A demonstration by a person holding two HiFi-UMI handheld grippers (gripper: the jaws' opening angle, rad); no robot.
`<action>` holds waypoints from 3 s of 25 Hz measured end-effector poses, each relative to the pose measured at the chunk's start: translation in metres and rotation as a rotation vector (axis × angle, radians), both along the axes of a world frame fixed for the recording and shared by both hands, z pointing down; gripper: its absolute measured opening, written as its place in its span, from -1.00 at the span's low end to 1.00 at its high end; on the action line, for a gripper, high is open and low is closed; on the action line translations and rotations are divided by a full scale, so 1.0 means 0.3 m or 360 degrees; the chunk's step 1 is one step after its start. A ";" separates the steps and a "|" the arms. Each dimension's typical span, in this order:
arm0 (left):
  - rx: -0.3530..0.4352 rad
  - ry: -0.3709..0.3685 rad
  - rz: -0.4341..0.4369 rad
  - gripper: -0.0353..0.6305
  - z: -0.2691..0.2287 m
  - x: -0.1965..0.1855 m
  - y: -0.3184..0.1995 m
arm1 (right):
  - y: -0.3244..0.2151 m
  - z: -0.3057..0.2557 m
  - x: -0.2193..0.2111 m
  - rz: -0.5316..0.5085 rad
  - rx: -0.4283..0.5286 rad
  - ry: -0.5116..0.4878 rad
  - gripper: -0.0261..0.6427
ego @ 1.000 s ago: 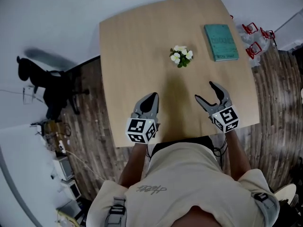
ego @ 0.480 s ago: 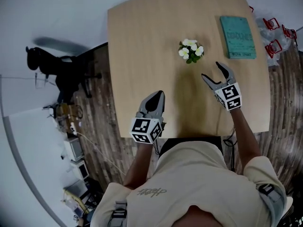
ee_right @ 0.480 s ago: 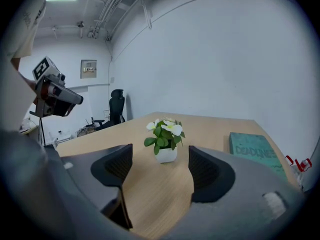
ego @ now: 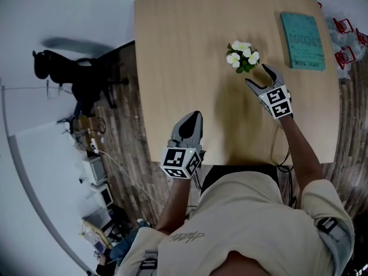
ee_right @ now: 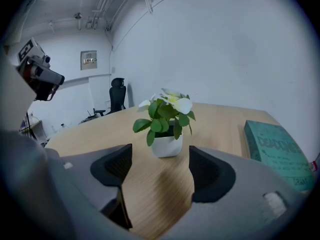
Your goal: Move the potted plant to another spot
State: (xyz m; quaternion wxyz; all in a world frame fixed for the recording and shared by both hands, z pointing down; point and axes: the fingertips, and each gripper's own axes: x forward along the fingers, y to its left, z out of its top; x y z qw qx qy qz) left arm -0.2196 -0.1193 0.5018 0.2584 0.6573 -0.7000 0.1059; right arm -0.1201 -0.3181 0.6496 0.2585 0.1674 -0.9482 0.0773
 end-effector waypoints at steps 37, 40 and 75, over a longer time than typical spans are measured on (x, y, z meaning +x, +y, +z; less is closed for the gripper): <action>-0.0083 0.0044 -0.0230 -0.84 0.088 -0.117 0.154 | -0.155 0.101 -0.253 0.0317 0.0075 0.0013 0.12; -0.0066 0.0038 -0.0218 -0.84 0.079 -0.114 0.160 | -0.132 0.103 -0.236 0.0272 0.0047 0.0008 0.11; 0.0252 0.0124 0.0484 -0.84 0.003 0.013 0.095 | 0.207 -0.303 0.437 0.0880 0.0288 0.0017 0.11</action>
